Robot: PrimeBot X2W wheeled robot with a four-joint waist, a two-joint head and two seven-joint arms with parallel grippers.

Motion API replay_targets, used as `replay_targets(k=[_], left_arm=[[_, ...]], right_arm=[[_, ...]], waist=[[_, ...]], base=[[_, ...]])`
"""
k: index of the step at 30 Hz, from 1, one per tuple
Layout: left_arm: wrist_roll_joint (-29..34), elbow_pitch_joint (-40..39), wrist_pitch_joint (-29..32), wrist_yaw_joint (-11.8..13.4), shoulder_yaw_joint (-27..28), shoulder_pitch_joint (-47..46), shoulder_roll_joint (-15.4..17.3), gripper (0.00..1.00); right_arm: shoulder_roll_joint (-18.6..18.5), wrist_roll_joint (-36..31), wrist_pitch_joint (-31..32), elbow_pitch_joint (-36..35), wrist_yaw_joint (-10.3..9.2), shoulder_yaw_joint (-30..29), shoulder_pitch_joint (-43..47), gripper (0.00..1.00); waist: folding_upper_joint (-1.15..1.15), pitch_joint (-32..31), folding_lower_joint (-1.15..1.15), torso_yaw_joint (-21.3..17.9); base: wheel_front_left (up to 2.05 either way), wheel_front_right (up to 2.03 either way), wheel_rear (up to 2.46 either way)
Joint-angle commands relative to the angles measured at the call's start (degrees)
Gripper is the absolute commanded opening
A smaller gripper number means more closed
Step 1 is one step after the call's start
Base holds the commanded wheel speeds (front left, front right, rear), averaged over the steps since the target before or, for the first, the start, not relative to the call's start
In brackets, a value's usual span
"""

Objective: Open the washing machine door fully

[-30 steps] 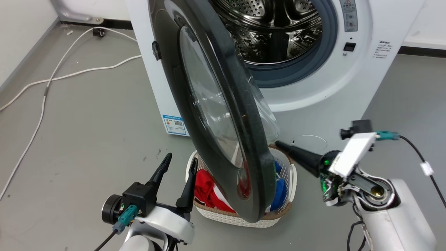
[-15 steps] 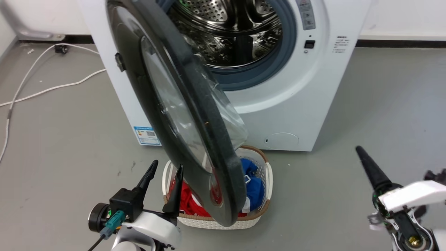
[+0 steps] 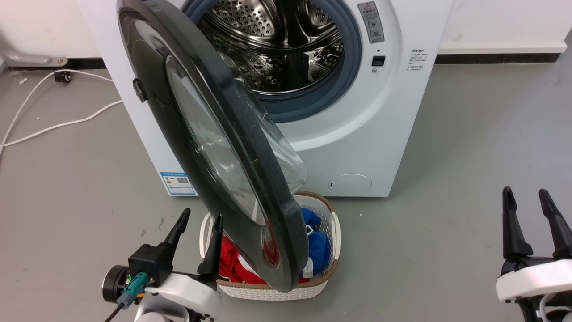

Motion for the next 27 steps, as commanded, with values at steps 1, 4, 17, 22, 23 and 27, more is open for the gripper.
replay_targets(k=[1,4,17,22,23,27], left_arm=[[-0.24,0.01,-0.15,0.18,0.21,0.82,0.49,1.0],[-0.12,0.11,-0.15,0.18,0.36,0.94,0.62,1.0],[-0.31,0.41,-0.15,0.31,0.78,2.29,0.61,1.0],[-0.3,0.62,-0.15,0.19,0.44,2.32,0.89,1.0],[-0.3,0.63,-0.15,0.17,0.4,2.24,0.89,1.0],[-0.37,0.57,-0.15,0.13,0.34,1.99,0.95,1.0]], right_arm=[[0.98,-4.48,-0.17,-2.43,-0.01,-0.08,1.57,1.0],[2.43,-10.1,0.36,-5.66,-0.01,0.97,4.12,1.0],[5.56,-12.99,1.61,-6.41,-0.01,4.11,9.52,1.0],[5.8,-12.92,1.8,-6.2,-0.01,4.39,9.12,1.0],[5.83,-12.94,1.74,-6.12,-0.01,4.42,9.04,1.0],[5.89,-12.95,1.58,-5.94,-0.01,4.54,8.8,1.0]], waist=[[0.0,-0.19,0.0,0.17],[0.0,-0.52,0.0,0.45],[0.0,-1.88,0.0,0.67],[0.0,-1.88,0.0,0.98],[0.0,-1.85,0.0,1.06],[0.0,-1.68,0.0,1.22]], base=[[0.0,0.0,0.0],[0.0,0.0,0.0],[0.0,0.0,0.0],[0.0,0.0,0.0],[0.0,0.0,0.0],[0.0,0.0,0.0]])
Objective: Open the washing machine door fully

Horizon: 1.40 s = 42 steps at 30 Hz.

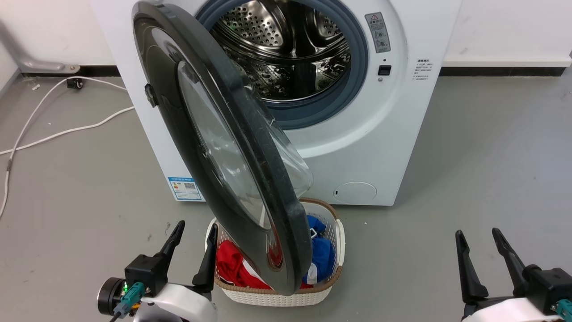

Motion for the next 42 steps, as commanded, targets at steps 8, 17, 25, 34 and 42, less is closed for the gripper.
replay_targets(k=[8,17,25,34,42], left_arm=[[-0.19,0.1,-0.15,0.18,-0.02,-0.28,0.2,1.0],[-1.12,-0.71,0.03,0.27,-0.03,-1.47,0.04,0.0],[0.65,-14.03,-0.1,2.36,2.06,-5.71,-0.08,0.0],[3.56,-30.16,-0.12,2.99,1.66,-13.09,-0.83,0.0],[3.74,-38.5,4.01,0.77,-8.87,-16.77,-2.1,0.0]], right_arm=[[0.35,-0.17,-0.2,0.16,-0.01,0.22,-0.51,1.0],[0.4,0.33,0.05,0.56,-0.01,0.14,-0.26,1.0],[0.4,0.85,-0.28,0.98,-0.01,-0.69,-1.07,1.0],[0.39,1.11,-0.51,1.71,-0.01,-0.99,-1.57,1.0],[0.39,1.05,-0.58,2.07,-0.01,-1.73,-1.52,1.0]], waist=[[0.0,0.06,0.0,-0.21],[0.0,0.07,0.0,-0.23],[0.0,0.24,0.0,0.56],[0.0,0.29,0.0,1.47],[0.0,0.19,0.0,1.92]], base=[[0.0,0.0,0.0],[0.0,0.0,0.0],[0.0,0.0,0.0],[0.0,0.0,0.0],[0.0,0.0,0.0]])
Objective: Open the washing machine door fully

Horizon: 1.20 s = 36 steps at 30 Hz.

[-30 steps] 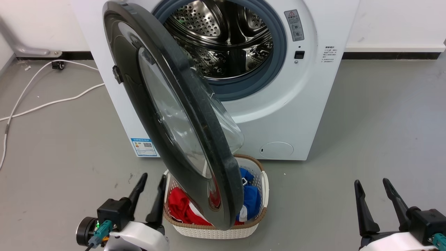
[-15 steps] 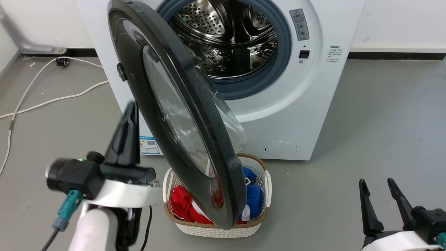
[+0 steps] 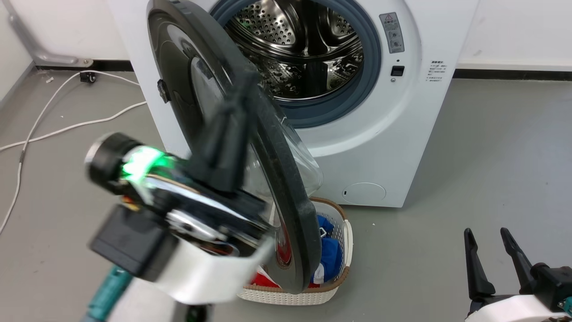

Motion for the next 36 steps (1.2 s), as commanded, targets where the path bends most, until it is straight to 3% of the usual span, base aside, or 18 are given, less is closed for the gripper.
replay_targets(k=[1,13,21,25,36], left_arm=[[-0.74,-0.69,1.25,-0.55,-2.95,-0.86,-0.66,0.0],[-11.01,5.55,15.78,-1.64,-23.4,6.23,-0.24,0.0],[-14.08,13.54,23.54,-1.13,-28.37,12.01,1.83,0.0],[-13.4,17.53,22.42,-0.69,-28.48,12.25,1.66,0.0],[-13.42,31.78,12.11,3.16,-23.24,7.08,-1.45,0.0]], right_arm=[[0.19,-0.06,-0.05,0.08,-0.01,-0.22,-0.5,1.0],[0.18,0.29,-0.01,0.86,-0.01,0.07,-0.71,1.0],[0.19,0.48,0.19,1.24,-0.01,0.04,-0.52,1.0],[0.19,0.68,0.3,1.45,-0.01,0.35,-0.91,1.0],[0.19,0.69,0.42,2.48,-0.01,0.75,-1.08,1.0]], waist=[[0.0,-0.01,0.0,0.21],[0.0,0.14,0.0,0.43],[0.0,0.37,0.0,0.23],[0.0,0.41,0.0,-0.04],[0.0,-0.28,0.0,-1.5]], base=[[0.0,0.0,0.0],[0.0,0.0,0.0],[0.0,0.0,0.0],[0.0,0.0,0.0],[0.0,0.0,0.0]])
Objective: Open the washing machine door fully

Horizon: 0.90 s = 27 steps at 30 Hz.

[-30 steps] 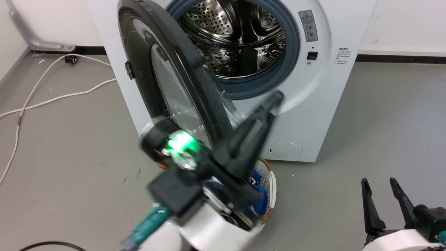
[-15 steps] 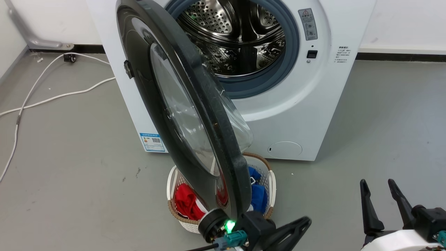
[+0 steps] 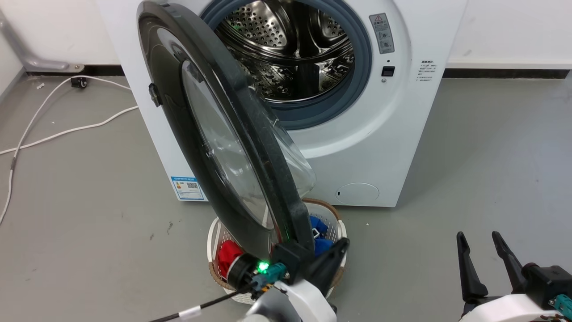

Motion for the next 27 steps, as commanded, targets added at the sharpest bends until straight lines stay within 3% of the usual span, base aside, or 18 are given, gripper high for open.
replay_targets(k=[1,15,27], left_arm=[[-0.31,1.04,-0.84,0.52,0.64,-0.89,-0.15,0.0],[-2.46,8.17,-5.96,3.59,5.58,-1.34,0.92,0.0],[-2.34,2.04,-6.68,5.59,4.91,5.3,3.9,0.0]], right_arm=[[0.16,0.07,0.11,0.13,-0.01,-0.02,-0.33,1.0],[0.16,0.39,-0.13,1.03,-0.01,-0.07,-0.38,1.0],[0.17,-0.1,-0.11,2.85,-0.01,-0.23,-0.55,1.0]], waist=[[0.0,-0.09,-0.01,-0.15],[0.0,-0.06,-0.01,0.67],[0.0,0.08,-0.01,4.77]], base=[[0.0,0.0,0.0],[0.0,0.0,0.0],[0.0,0.0,0.0]])
